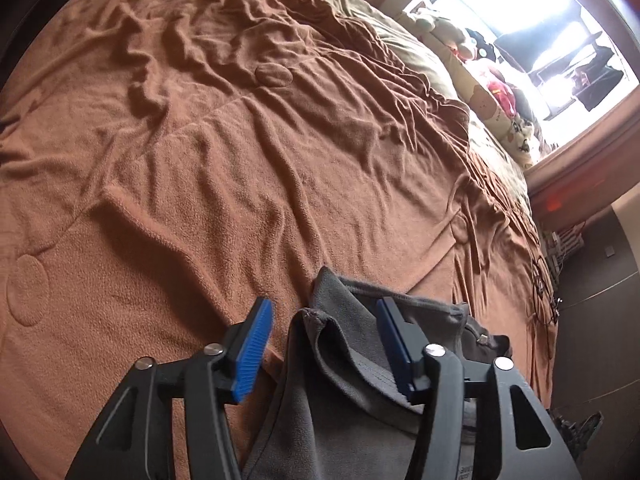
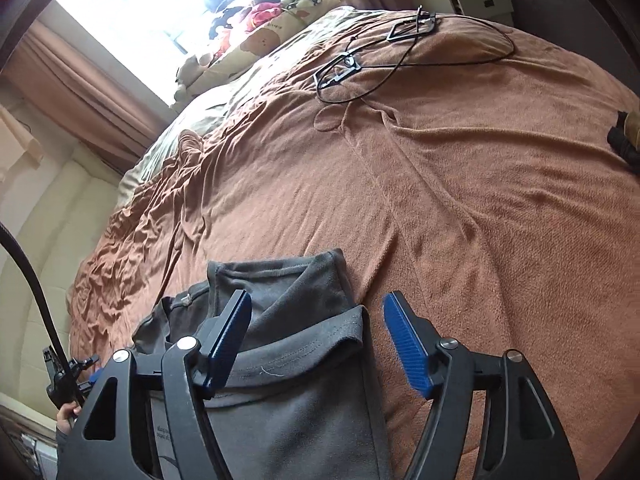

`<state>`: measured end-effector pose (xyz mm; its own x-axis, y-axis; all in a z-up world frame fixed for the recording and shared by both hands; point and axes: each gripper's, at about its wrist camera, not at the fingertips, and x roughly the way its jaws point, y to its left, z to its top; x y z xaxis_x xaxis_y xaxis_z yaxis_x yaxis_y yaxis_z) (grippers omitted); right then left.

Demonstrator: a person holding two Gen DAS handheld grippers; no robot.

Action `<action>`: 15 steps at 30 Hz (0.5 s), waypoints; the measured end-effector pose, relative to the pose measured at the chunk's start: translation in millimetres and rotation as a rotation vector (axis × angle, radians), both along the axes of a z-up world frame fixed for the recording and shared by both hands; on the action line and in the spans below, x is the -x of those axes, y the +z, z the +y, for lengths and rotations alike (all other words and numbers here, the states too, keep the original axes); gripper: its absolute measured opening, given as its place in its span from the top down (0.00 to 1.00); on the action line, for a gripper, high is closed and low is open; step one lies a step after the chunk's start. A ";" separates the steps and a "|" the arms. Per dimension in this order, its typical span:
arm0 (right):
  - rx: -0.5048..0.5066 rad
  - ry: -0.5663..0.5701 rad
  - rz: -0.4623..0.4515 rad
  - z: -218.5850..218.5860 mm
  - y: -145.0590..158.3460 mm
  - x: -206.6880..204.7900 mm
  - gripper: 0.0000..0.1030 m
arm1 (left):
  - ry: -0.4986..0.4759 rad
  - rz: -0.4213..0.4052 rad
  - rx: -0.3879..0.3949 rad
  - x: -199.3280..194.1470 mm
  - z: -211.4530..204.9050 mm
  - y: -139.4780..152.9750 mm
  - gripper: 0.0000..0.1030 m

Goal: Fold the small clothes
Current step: 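Open both tools and move them to the folded edge of the shirt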

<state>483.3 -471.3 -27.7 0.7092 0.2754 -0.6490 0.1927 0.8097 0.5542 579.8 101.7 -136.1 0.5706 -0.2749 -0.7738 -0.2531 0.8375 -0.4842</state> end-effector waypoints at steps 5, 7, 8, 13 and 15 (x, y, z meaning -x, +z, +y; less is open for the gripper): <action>0.108 0.080 0.035 6.8 0.1 5.6 0.35 | -0.108 0.028 -0.108 4.9 -4.1 3.3 0.41; 0.158 0.119 0.057 12.1 1.7 5.8 0.35 | -0.164 0.035 -0.168 9.4 -8.5 2.9 0.41; 0.177 0.139 0.070 15.4 1.6 6.2 0.35 | -0.188 0.044 -0.196 11.3 -10.6 1.4 0.41; 0.230 0.220 0.136 28.4 -5.4 5.1 0.35 | -0.280 0.068 -0.267 20.4 -17.7 -6.0 0.41; 0.263 0.241 0.161 32.8 -9.6 3.7 0.35 | -0.312 0.078 -0.274 21.3 -22.3 -9.0 0.41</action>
<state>479.6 -438.4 -37.4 0.5279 0.2314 -0.8172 0.0473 0.9527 0.3003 558.5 79.4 -145.1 0.4292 -0.2031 -0.8801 0.0061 0.9750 -0.2220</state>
